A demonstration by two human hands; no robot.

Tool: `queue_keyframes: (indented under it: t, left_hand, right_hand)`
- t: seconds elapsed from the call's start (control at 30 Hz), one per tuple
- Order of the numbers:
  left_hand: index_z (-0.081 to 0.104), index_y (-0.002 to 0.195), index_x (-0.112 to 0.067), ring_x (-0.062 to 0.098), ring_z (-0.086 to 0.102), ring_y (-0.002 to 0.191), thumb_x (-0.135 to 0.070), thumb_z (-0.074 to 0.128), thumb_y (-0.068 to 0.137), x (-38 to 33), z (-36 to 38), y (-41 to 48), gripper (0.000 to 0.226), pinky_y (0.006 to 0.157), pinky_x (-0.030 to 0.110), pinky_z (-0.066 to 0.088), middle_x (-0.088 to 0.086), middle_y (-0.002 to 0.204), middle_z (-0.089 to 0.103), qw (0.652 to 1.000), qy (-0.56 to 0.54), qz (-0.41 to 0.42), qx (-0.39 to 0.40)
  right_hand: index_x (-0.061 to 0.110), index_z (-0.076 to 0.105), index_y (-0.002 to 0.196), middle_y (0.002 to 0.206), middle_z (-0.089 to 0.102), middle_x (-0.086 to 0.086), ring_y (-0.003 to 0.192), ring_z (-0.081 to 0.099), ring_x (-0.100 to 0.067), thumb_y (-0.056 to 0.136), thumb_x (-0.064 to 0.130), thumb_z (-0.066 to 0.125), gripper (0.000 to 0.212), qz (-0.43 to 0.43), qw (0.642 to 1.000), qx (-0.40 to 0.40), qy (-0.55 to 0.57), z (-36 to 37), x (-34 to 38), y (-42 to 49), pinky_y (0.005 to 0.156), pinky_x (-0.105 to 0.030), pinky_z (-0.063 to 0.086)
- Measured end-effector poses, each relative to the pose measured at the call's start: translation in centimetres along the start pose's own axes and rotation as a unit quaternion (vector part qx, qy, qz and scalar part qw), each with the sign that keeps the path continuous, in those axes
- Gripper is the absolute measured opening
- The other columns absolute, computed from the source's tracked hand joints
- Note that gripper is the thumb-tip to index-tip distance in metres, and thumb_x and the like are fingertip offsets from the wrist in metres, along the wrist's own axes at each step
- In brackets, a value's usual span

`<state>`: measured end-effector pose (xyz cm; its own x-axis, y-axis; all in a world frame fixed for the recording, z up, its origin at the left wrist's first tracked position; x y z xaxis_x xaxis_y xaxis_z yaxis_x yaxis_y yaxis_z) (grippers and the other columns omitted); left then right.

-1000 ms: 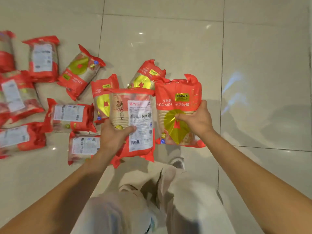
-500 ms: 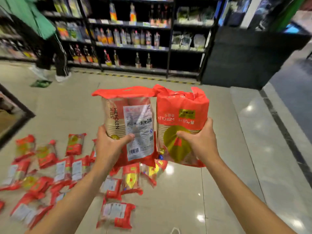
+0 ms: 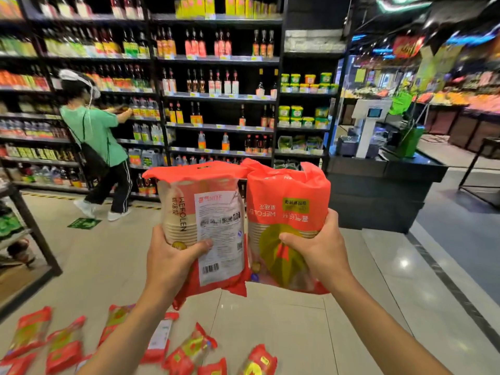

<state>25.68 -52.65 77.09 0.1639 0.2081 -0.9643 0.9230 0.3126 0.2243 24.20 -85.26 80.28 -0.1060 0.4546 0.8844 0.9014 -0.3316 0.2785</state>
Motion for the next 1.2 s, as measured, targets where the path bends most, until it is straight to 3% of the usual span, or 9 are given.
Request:
queue_keyframes:
  t: [0.07, 0.2, 0.3, 0.53, 0.63, 0.8, 1.0, 1.1, 1.2]
  left_hand:
    - [0.055, 0.110, -0.022, 0.020, 0.074, 0.090, -0.026, 0.099, 0.056, -0.3, -1.5, -0.3, 0.070, 0.077, 0.050, 0.063, 0.002, 0.104, 0.073, 1.000, -0.006, 0.002, -0.013]
    - [0.056, 0.110, -0.025, 0.020, 0.074, 0.092, -0.030, 0.099, 0.054, -0.4, -5.9, -1.5, 0.071, 0.076, 0.048, 0.063, 0.001, 0.104, 0.073, 0.999, 0.002, -0.001, -0.050]
    - [0.057, 0.108, -0.028, 0.017, 0.074, 0.092, -0.048, 0.095, 0.044, -0.4, -10.6, -3.0, 0.077, 0.079, 0.050, 0.061, -0.002, 0.104, 0.074, 0.994, 0.016, -0.008, -0.109]
    - [0.054, 0.103, -0.038, 0.015, 0.071, 0.096, -0.050, 0.090, 0.041, -1.0, -22.8, -10.3, 0.073, 0.083, 0.048, 0.058, -0.007, 0.103, 0.073, 0.956, 0.052, -0.028, -0.288]
    - [0.056, 0.106, -0.036, 0.013, 0.072, 0.092, -0.043, 0.093, 0.044, -1.8, -27.6, -15.1, 0.072, 0.082, 0.048, 0.059, -0.006, 0.101, 0.075, 0.923, 0.079, -0.050, -0.374]
    - [0.057, 0.108, -0.026, 0.015, 0.071, 0.091, -0.023, 0.099, 0.057, -4.1, -32.1, -25.0, 0.066, 0.072, 0.035, 0.055, -0.006, 0.101, 0.073, 0.852, 0.133, -0.078, -0.500]
    - [0.052, 0.106, -0.030, 0.019, 0.072, 0.094, -0.019, 0.095, 0.064, -5.9, -34.6, -38.5, 0.061, 0.081, 0.048, 0.061, -0.007, 0.106, 0.071, 0.757, 0.172, -0.131, -0.617]
    - [0.052, 0.114, -0.025, 0.025, 0.071, 0.099, -0.023, 0.095, 0.065, -6.8, -35.3, -44.4, 0.065, 0.084, 0.051, 0.061, -0.002, 0.114, 0.070, 0.718, 0.184, -0.155, -0.653]
    - [0.052, 0.120, -0.024, 0.027, 0.069, 0.103, -0.022, 0.095, 0.065, -7.6, -36.2, -49.6, 0.070, 0.087, 0.054, 0.060, -0.001, 0.117, 0.069, 0.686, 0.181, -0.160, -0.687]
  right_hand:
    - [0.041, 0.036, 0.122, 0.110, 0.058, 0.019, 0.105, 0.063, -0.012, 0.063, 0.046, 0.093, 0.082, -0.007, 1.000, 0.009, 0.007, 0.8, 1.0, -0.4, 0.090, -0.047, 0.059]
    - [0.041, 0.038, 0.121, 0.108, 0.059, 0.021, 0.102, 0.063, -0.011, 0.062, 0.044, 0.094, 0.082, -0.027, 0.998, 0.043, 0.024, 4.0, 3.1, -1.3, 0.090, -0.047, 0.058]
    - [0.041, 0.039, 0.119, 0.107, 0.062, 0.017, 0.101, 0.065, -0.013, 0.060, 0.041, 0.095, 0.081, -0.044, 0.994, 0.087, 0.045, 7.9, 4.6, -2.0, 0.089, -0.049, 0.058]
    - [0.055, 0.045, 0.102, 0.101, 0.071, 0.016, 0.095, 0.070, -0.013, 0.041, 0.055, 0.088, 0.075, -0.081, 0.956, 0.246, 0.138, 19.6, 9.8, -6.4, 0.085, -0.051, 0.059]
    - [0.047, 0.047, 0.110, 0.101, 0.070, 0.016, 0.094, 0.070, -0.012, 0.043, 0.048, 0.090, 0.080, -0.111, 0.927, 0.321, 0.161, 23.6, 13.2, -9.7, 0.086, -0.050, 0.058]
    - [0.039, 0.045, 0.114, 0.103, 0.066, 0.018, 0.092, 0.069, -0.011, 0.043, 0.052, 0.085, 0.082, -0.151, 0.863, 0.441, 0.193, 28.2, 17.4, -17.2, 0.085, -0.049, 0.058]
    - [0.055, 0.042, 0.099, 0.100, 0.067, 0.014, 0.092, 0.069, -0.015, 0.041, 0.054, 0.087, 0.073, -0.187, 0.773, 0.565, 0.220, 30.7, 20.5, -28.9, 0.082, -0.050, 0.058]
    - [0.045, 0.044, 0.107, 0.102, 0.069, 0.013, 0.094, 0.069, -0.015, 0.047, 0.048, 0.092, 0.077, -0.185, 0.733, 0.616, 0.220, 30.7, 21.0, -34.9, 0.082, -0.047, 0.058]
    - [0.041, 0.044, 0.111, 0.103, 0.069, 0.014, 0.094, 0.069, -0.012, 0.042, 0.057, 0.086, 0.082, -0.185, 0.702, 0.653, 0.217, 30.5, 21.9, -40.2, 0.083, -0.047, 0.059]
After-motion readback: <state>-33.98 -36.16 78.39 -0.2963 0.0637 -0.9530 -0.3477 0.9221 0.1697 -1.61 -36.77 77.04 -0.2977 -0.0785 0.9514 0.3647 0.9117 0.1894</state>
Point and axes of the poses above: each hand's wrist, its own y-axis towards the middle knuckle, its own z-axis out of the palm, x = y × z, the point moved 8 cm from there along y, towards the middle knuckle
